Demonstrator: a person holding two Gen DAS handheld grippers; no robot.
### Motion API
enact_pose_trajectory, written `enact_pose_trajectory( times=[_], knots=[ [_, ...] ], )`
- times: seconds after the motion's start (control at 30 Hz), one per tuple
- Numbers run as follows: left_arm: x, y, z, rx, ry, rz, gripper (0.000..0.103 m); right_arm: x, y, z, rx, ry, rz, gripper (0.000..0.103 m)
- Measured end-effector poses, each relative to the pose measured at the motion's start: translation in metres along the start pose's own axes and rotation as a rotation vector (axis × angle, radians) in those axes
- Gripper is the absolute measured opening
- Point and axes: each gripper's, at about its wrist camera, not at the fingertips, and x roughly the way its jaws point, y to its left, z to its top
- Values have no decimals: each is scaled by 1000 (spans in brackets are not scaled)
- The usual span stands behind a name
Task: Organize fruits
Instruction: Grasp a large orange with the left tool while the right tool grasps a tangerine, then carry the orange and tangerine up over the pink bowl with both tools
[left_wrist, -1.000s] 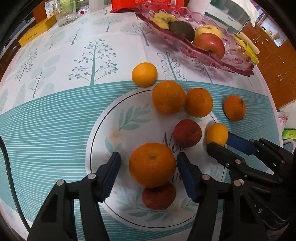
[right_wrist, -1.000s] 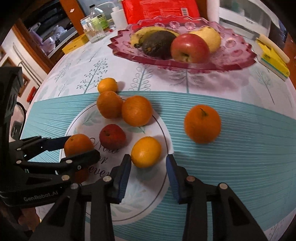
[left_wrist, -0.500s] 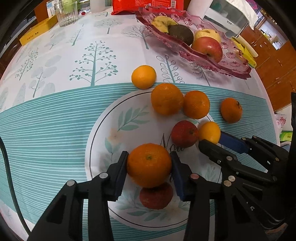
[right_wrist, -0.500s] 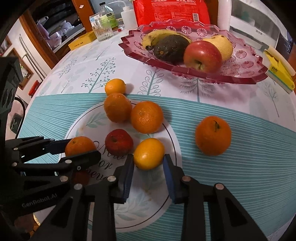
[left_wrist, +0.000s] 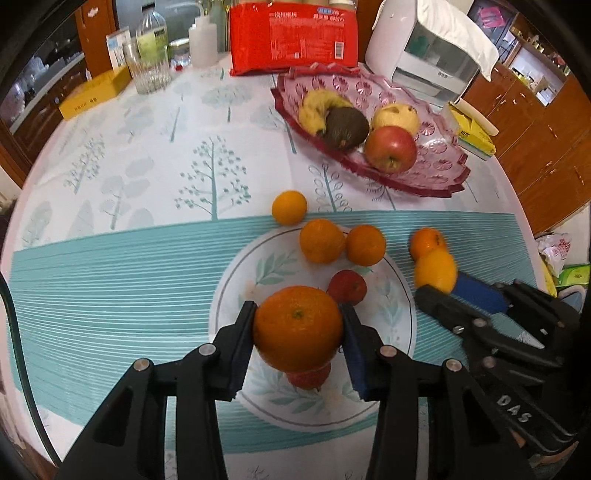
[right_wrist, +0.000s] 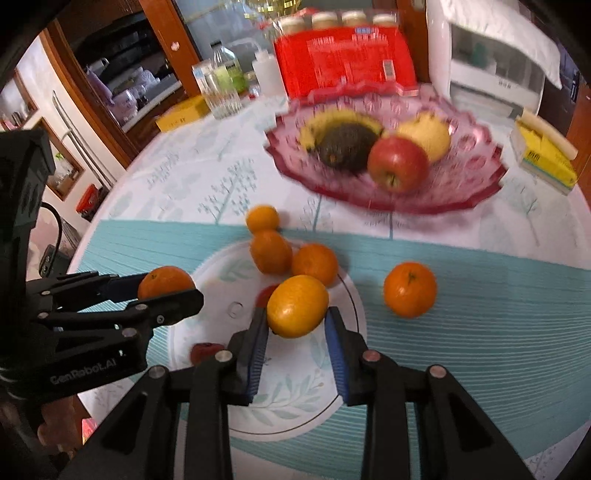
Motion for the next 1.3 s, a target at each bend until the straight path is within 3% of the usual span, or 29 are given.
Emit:
enact_pose_trajectory(
  times=[0.1,0.4,0.9,1.1,1.3],
  knots=[
    [-22,-2,1,3,-14,-13,43,-23,4,8,0,-37,2,32],
    [-83,-19,18,75,-109,41,43,-97,14,34,-32,-160,-22,32],
    [-181,-56,93,214,-338,139,43,-213,-1,123,-100,-349,-113,32],
    [-187,-67,140,249,-377,189,43,-216,-21,160,-89,-353,-139,32],
    [-154,-69,190,213,-355,189,43,-177,-51,190,-58,-313,-157,32]
  ],
)
